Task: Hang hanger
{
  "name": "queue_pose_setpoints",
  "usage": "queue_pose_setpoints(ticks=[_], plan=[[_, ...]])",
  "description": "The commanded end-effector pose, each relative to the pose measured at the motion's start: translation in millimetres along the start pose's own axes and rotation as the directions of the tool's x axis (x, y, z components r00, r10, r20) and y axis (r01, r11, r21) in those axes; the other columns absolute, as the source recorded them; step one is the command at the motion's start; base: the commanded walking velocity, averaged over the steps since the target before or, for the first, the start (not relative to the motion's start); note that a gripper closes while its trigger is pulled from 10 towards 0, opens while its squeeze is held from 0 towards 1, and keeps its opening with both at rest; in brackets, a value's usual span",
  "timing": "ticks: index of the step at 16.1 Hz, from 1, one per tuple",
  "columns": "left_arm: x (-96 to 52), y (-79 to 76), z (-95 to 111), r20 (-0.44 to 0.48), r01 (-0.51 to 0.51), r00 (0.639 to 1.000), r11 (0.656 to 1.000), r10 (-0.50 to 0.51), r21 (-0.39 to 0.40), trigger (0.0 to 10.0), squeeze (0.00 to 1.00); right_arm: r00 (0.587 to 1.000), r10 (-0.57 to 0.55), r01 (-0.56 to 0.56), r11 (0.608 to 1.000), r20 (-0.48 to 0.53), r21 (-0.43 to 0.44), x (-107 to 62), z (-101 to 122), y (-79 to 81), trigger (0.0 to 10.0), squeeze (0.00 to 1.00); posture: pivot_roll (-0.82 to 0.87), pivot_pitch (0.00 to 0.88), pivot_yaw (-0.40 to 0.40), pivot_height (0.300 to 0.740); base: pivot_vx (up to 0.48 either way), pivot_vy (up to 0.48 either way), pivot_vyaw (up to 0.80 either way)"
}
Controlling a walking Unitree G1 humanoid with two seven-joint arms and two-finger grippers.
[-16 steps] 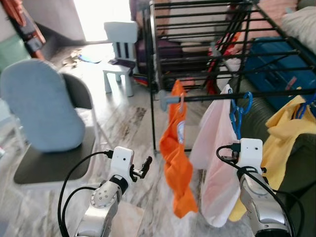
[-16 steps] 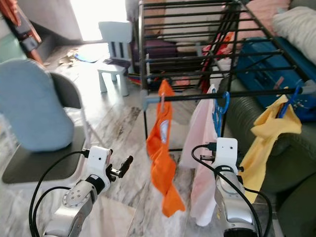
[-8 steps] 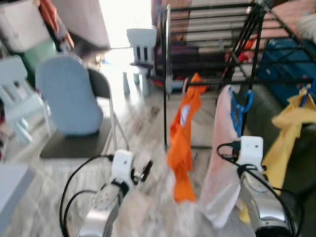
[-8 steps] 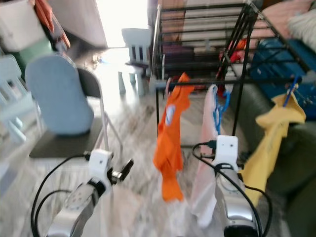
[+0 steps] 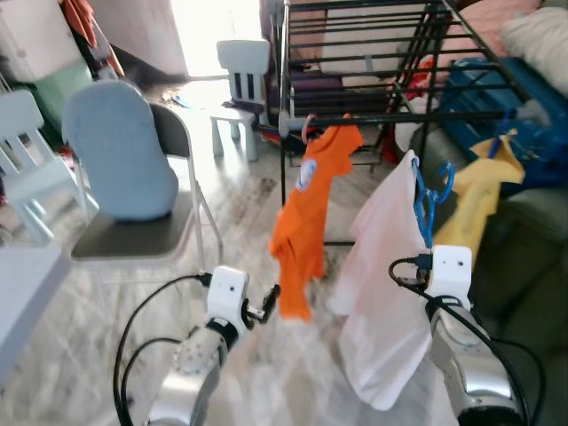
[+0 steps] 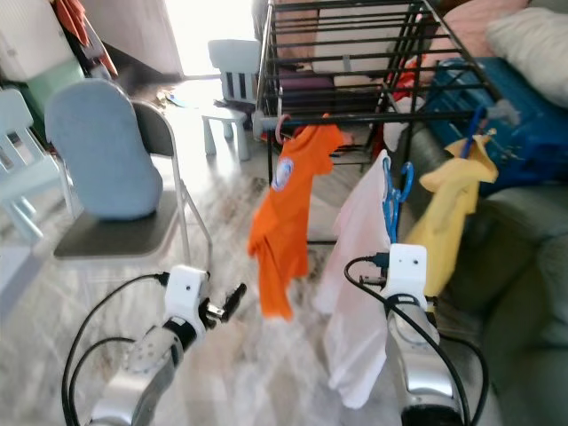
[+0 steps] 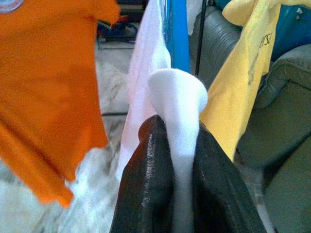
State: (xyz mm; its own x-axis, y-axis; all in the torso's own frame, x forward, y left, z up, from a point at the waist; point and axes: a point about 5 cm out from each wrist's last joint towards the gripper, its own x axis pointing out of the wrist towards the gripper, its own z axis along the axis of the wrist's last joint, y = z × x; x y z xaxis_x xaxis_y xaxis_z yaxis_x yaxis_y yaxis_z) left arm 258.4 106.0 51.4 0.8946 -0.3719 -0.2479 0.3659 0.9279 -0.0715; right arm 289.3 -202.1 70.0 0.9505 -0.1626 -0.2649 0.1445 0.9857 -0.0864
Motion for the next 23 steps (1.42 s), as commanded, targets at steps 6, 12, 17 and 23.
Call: queue_pose_setpoints(ticks=[6,12,17,23], plan=[[-2.3,13.7,3.5,0.016,-0.065,0.998,0.998,0.065,0.025,10.0,0.0,0.997,0.046,-0.046,0.999,0.064,0.009,1.7,15.3,10.3,10.0,0.0,-0.18,0.0,0.036,0.74,-0.273,0.0,0.0],[-2.5,30.1,7.2,0.045,-0.177,0.983,0.984,0.176,0.02,10.0,0.0,0.996,0.07,-0.07,0.998,0.056,0.004,1.1,12.8,15.8,10.0,0.0,-0.17,0.0,0.035,0.74,-0.271,0.0,0.0],[-2.3,30.7,8.7,0.066,-0.194,0.979,0.981,0.194,0.002,10.0,0.0,0.995,0.081,-0.081,0.997,0.065,0.007,1.2,14.0,18.5,10.0,0.0,-0.17,0.0,0.037,0.74,-0.158,0.0,0.0],[-0.5,32.1,6.4,0.064,-0.238,0.969,0.971,0.237,0.008,10.0,0.0,0.991,0.114,-0.114,0.993,0.066,-0.003,1.0,11.1,28.1,10.0,0.0,-0.16,0.0,0.033,0.74,0.0,0.0,0.53]])
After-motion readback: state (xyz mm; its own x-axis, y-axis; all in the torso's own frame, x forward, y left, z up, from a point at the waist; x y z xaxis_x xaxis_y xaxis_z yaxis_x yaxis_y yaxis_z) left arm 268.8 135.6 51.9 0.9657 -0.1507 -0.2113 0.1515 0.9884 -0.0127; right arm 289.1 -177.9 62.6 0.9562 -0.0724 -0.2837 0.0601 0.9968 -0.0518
